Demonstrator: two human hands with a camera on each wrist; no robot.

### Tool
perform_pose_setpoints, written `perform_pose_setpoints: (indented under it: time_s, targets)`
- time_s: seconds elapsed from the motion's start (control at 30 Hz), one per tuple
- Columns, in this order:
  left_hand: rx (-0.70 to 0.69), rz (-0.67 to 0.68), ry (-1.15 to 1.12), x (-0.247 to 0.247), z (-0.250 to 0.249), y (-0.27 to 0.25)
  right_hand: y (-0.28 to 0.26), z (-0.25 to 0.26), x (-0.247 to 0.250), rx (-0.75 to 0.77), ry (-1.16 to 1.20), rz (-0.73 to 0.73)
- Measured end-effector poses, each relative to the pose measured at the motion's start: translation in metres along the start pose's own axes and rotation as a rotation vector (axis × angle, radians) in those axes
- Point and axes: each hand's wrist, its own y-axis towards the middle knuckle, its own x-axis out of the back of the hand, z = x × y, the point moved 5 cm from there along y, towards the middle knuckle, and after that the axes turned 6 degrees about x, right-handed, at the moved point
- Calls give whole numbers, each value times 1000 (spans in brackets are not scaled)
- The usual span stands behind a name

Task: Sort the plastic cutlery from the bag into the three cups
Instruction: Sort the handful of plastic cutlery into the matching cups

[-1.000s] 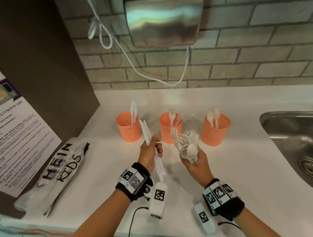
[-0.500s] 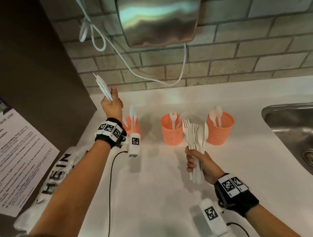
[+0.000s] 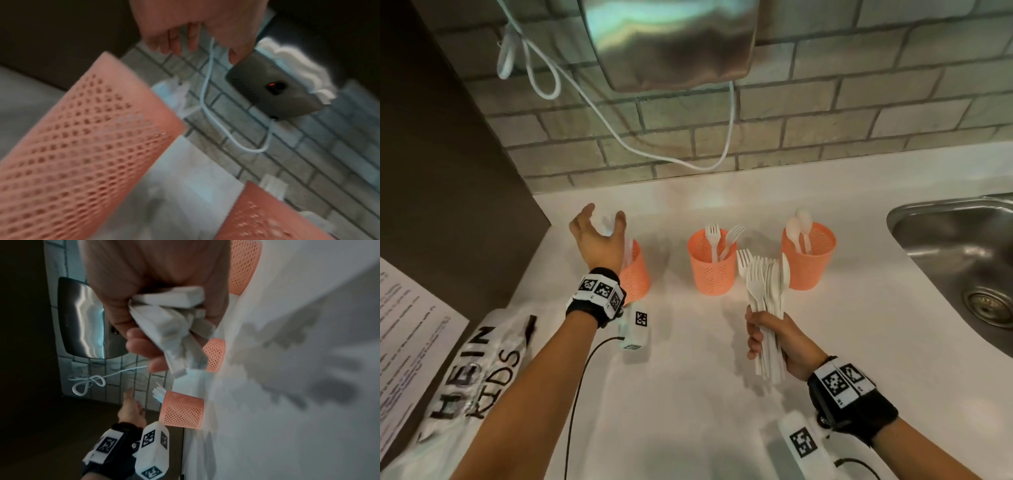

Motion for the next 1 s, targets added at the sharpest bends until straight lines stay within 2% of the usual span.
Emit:
perform_pose_setpoints:
  time_s: [0.07, 0.13, 0.27, 0.37, 0.47, 0.63, 0.8, 0.9, 1.0]
  targets:
    - [-133, -15, -24, 5, -20, -19, 1, 1, -2, 12, 7, 4]
    - [-175, 66, -102, 3, -37, -49, 1, 2, -5, 17, 27, 10]
    - [-57, 475, -143, -23, -44, -130, 0, -1, -10, 19, 58, -9]
    - [43, 627, -46, -40, -36, -180, -2, -3, -10, 47, 1, -46]
    - [102, 623, 43, -51, -28, -202, -5, -4, -7, 73, -71, -99]
    - [105, 606, 57, -60, -28, -210, -12, -4, 4, 97, -160, -119]
    - [337, 532, -197, -63, -22, -209, -18, -8, 13, 83, -69, -89]
    - [364, 505, -287, -66, -23, -204, -18, -10, 19, 63, -47, -102]
    - [425, 549, -289, -71, -21, -208, -17, -10, 19, 73, -41, -91]
